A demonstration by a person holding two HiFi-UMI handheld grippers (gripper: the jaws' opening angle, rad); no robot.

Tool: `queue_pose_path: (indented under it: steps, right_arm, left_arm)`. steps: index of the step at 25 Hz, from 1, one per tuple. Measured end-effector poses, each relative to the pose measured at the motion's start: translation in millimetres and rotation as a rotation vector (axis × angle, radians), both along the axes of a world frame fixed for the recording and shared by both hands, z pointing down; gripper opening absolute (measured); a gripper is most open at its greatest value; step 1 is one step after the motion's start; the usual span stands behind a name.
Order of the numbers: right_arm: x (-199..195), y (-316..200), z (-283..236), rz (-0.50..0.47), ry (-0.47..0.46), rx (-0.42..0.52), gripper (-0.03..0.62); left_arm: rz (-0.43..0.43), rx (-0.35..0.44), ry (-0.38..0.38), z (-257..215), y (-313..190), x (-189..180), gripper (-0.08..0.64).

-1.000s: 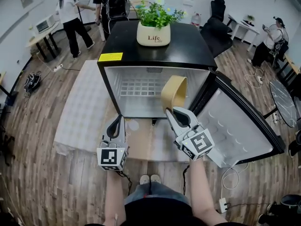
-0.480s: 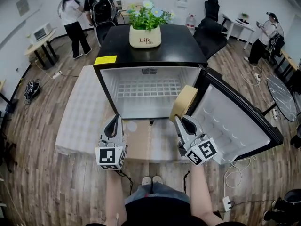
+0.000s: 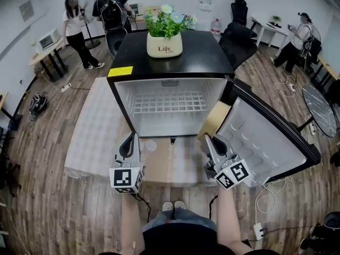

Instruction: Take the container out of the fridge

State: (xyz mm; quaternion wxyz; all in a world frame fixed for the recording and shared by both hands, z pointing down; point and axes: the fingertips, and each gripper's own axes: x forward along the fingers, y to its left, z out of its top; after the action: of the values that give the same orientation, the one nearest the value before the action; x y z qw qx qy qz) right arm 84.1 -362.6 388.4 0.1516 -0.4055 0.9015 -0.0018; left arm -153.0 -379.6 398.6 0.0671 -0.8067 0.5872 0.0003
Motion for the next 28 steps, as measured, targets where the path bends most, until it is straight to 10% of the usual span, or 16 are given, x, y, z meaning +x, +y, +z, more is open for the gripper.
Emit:
queue_pose_path:
  steps: [28]
  right_arm:
    - [2.1,1.1,0.8,-0.011,0.007,-0.002,0.015]
  left_arm:
    - [0.016,-0.008,0.007,3.3,-6.5,4.5,0.005]
